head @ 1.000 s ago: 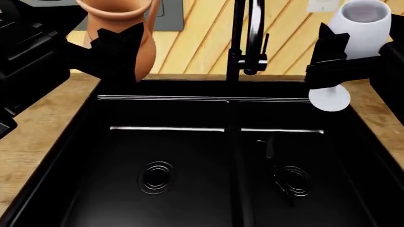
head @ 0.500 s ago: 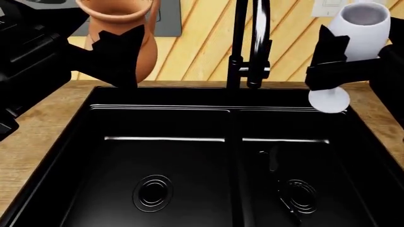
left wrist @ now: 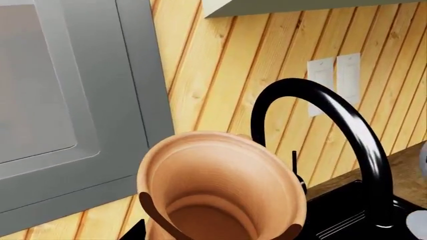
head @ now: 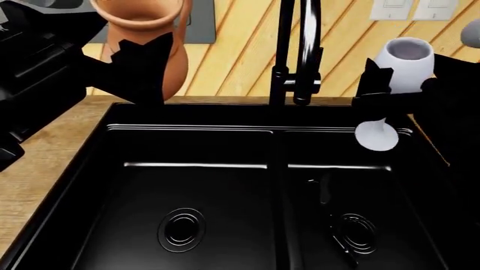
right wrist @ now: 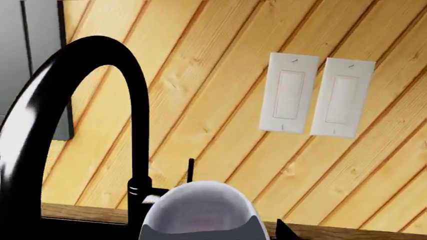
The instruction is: Pick the jug and wine glass and place them in the sink. Then turn on the water.
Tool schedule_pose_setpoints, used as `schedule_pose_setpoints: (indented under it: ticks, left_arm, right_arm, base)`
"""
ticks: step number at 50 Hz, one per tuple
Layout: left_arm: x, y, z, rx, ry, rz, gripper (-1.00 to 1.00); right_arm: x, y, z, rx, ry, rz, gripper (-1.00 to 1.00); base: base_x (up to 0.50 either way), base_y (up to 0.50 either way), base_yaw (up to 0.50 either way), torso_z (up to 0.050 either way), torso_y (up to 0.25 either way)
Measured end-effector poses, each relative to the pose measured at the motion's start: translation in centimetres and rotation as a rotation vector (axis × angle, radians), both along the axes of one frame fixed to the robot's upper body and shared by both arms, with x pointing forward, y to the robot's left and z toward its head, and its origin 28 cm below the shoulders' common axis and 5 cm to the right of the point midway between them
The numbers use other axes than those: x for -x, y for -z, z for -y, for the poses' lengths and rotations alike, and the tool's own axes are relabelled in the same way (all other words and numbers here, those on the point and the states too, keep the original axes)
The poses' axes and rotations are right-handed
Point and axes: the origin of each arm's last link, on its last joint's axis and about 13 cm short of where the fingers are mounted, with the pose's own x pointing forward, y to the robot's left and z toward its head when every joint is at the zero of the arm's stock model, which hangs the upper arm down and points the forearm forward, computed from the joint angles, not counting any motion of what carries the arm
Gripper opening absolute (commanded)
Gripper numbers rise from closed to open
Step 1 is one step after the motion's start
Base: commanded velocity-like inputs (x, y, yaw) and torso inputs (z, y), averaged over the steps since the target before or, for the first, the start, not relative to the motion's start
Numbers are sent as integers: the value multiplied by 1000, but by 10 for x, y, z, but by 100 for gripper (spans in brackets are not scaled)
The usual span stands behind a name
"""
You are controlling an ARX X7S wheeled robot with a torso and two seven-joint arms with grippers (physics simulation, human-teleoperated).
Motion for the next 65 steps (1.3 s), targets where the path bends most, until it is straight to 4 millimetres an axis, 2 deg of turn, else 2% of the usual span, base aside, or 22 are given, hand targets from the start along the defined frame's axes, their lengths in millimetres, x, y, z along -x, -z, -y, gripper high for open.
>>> schedule_pose_setpoints:
  ticks: [36, 65]
  left_arm:
    - [-2, 3, 0, 3, 4, -11, -100]
    - [-4, 7, 0, 6, 4, -22, -100]
  right_arm:
    - [-41, 74, 12, -111, 48, -217, -100]
    - [-56, 120, 26, -149, 126, -333, -100]
  base:
    - [0, 0, 0, 1, 2]
    - [0, 0, 0, 1, 2]
